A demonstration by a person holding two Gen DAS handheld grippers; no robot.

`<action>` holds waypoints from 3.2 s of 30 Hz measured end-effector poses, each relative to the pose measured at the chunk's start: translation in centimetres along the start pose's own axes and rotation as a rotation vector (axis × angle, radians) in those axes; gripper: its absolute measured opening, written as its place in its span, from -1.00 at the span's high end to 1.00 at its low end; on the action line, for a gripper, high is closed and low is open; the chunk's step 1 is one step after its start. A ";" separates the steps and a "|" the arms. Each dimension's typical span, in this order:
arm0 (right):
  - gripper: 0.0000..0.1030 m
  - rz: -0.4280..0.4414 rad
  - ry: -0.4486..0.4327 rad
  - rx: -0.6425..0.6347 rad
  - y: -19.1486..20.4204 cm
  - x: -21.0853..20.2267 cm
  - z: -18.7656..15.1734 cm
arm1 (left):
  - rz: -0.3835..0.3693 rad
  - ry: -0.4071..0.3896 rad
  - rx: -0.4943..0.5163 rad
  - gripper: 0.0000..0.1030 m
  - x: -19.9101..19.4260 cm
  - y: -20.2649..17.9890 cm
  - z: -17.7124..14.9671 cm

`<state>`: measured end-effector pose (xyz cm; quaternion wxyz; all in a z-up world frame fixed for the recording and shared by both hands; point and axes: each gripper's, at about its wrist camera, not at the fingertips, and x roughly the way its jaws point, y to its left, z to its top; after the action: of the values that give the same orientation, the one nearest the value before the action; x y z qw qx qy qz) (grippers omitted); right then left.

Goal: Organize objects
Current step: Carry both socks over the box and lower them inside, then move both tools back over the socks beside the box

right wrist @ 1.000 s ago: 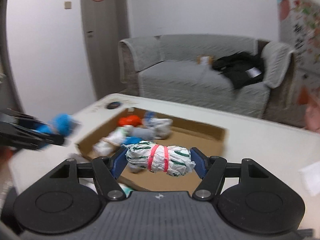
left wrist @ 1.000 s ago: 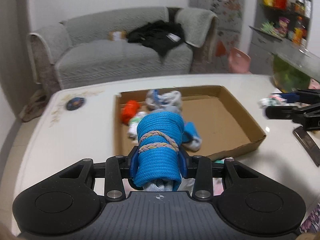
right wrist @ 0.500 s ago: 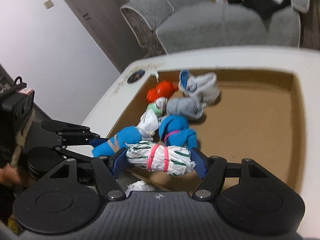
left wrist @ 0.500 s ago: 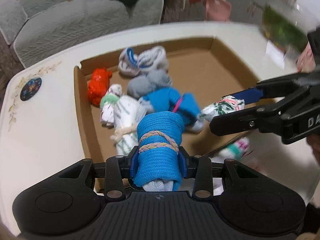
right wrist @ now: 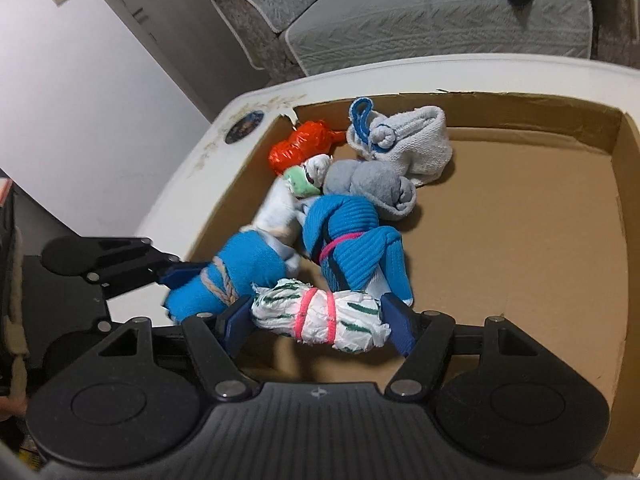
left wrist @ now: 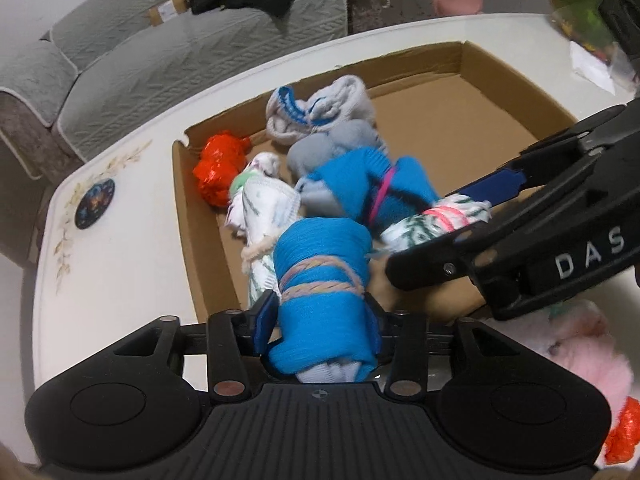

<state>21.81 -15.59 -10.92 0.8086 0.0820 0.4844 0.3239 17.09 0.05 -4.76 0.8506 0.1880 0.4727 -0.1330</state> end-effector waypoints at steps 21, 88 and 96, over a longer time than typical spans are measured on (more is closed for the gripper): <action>-0.45 -0.051 -0.004 0.004 0.9 -1.2 -0.1 | -0.005 -0.036 -0.039 -0.35 -3.1 -0.3 -0.5; -0.23 -0.250 -0.159 -0.206 -1.7 -8.1 -14.3 | 0.060 -0.183 -0.162 -0.58 -3.9 -1.3 -12.6; -0.34 -0.273 -0.202 -0.221 -3.7 -10.0 -16.0 | 0.028 -0.212 -0.188 -0.21 -4.5 -2.0 -13.3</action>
<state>6.89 -27.37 -13.54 0.8935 -0.0415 0.3690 0.2525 3.96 4.45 -7.76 0.9115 0.0987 0.3878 -0.0955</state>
